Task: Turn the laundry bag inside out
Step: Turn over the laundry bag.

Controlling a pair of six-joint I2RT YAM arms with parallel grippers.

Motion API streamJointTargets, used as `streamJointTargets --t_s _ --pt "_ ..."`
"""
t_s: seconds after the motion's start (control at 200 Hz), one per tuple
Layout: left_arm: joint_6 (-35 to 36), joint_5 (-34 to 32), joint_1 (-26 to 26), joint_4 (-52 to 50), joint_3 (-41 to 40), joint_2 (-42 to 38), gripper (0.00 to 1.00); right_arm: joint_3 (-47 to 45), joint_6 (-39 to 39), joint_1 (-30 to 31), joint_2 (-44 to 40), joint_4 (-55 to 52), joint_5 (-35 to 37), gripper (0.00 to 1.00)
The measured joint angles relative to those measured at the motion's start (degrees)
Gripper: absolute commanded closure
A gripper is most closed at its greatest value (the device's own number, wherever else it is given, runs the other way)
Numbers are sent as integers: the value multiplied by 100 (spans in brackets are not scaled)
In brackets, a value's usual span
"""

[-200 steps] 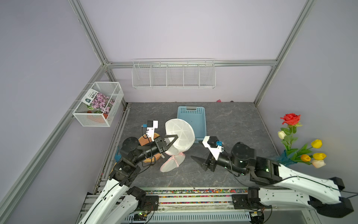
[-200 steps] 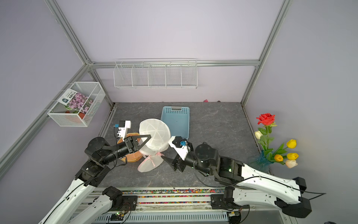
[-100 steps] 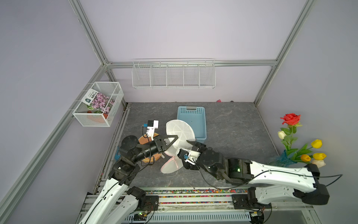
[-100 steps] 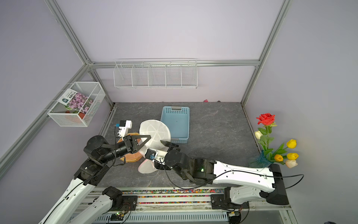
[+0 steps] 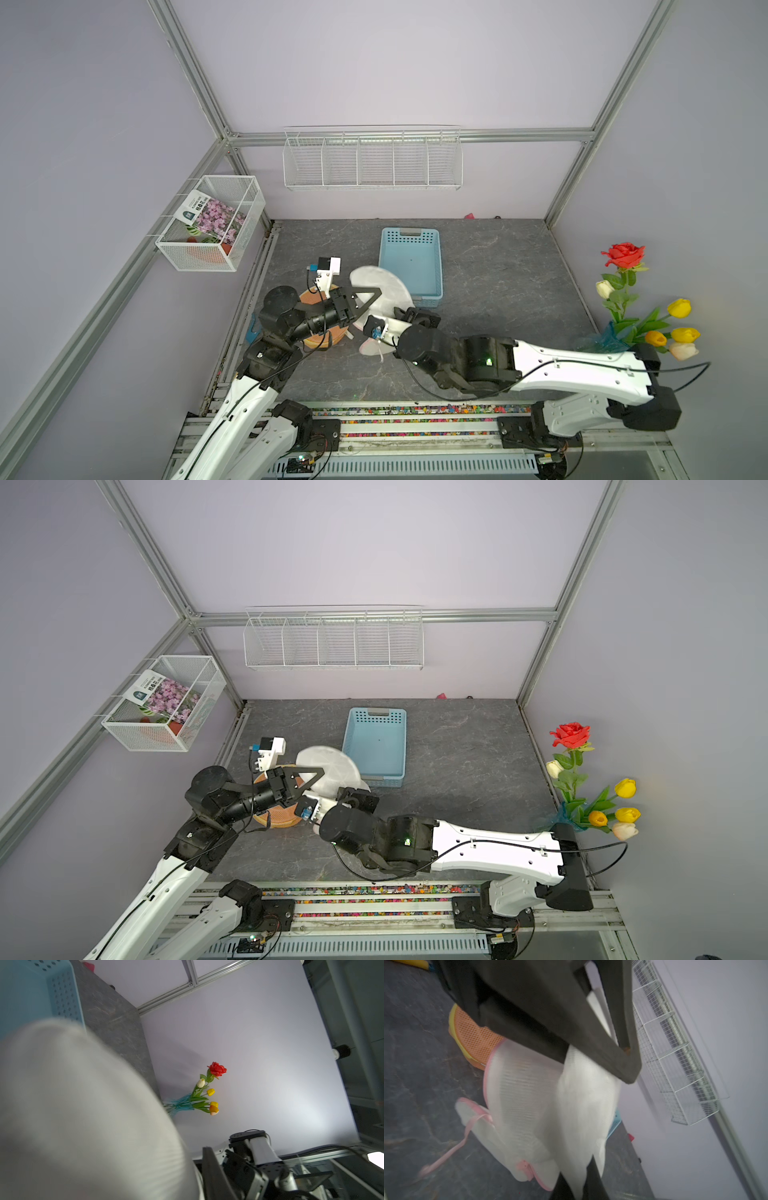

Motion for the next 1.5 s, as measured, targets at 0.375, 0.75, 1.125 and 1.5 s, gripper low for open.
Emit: streamJointTargets --t_s 0.375,0.75,1.125,1.5 --pt "1453 -1270 0 -1283 -13 -1032 23 1856 2387 -678 964 -2618 -1663 100" --pt "2133 -1351 0 -2247 -369 -2253 26 1956 3051 -1587 1069 -2966 -3519 100" --pt "2138 -931 0 -2802 -986 -2962 26 1985 3270 -2186 1069 -3126 -4690 100" --pt "1788 -1075 -664 -2229 -2004 -2935 18 2129 3355 -2354 1062 -3228 -5139 100"
